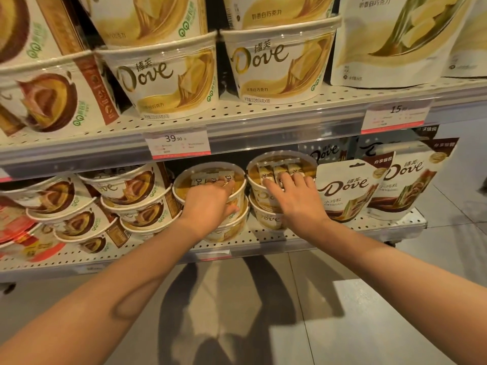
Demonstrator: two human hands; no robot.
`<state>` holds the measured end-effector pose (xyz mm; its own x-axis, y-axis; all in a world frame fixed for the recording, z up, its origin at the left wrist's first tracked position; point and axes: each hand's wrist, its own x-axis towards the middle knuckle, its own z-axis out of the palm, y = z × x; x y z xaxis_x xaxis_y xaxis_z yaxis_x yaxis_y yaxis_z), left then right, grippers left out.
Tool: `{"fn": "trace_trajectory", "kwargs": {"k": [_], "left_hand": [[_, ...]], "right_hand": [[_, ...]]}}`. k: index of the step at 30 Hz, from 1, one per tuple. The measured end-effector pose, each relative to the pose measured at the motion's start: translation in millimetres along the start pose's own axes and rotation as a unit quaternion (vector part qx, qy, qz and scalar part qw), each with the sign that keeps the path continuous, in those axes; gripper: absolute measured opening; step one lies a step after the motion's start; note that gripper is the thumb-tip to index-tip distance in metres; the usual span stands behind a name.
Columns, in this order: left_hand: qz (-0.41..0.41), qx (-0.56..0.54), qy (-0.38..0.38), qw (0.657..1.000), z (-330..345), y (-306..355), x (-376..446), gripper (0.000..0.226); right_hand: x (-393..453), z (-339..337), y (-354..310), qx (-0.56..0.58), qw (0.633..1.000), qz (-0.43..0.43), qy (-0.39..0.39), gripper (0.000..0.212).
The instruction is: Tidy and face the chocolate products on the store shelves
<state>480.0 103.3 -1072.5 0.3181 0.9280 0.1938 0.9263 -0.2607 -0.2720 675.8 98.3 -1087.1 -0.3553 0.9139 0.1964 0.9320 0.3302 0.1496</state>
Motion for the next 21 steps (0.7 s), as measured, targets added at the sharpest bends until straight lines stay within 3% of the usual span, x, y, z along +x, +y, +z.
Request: {"fn": "trace_trajectory", "kwargs": {"k": [6,10,15,19,21], "left_hand": [[-0.008,-0.012,0.008,1.000,2.0,2.3,-4.2,0.066],[-0.001,-0.127,-0.024,0.992,-2.1,-4.2,-11.1,0.071],[-0.010,-0.284,0.027,0.958,-24.3,-12.8,-19.8,0.051],[0.002,-0.339,0.058,0.939,-45.9,-18.1,-28.0,0.035],[0.019,-0.378,0.071,0.923,-57.6,-17.1,-37.5,0.024]], "right_hand": [[3.5,-3.1,-2.6,0.019,1.000,0.011,-0.009,0.074],[2.7,-11.0,-2.8,0.055,0.998,0.021,-0.012,0.069],[0.6,-21.4,0.9,0.121,0.991,0.046,0.042,0.056],[-12.3,-35.4,-1.2,0.204,0.972,0.020,0.117,0.039],[-23.2,-46.6,-2.9,0.264,0.957,0.028,0.120,0.031]]}}
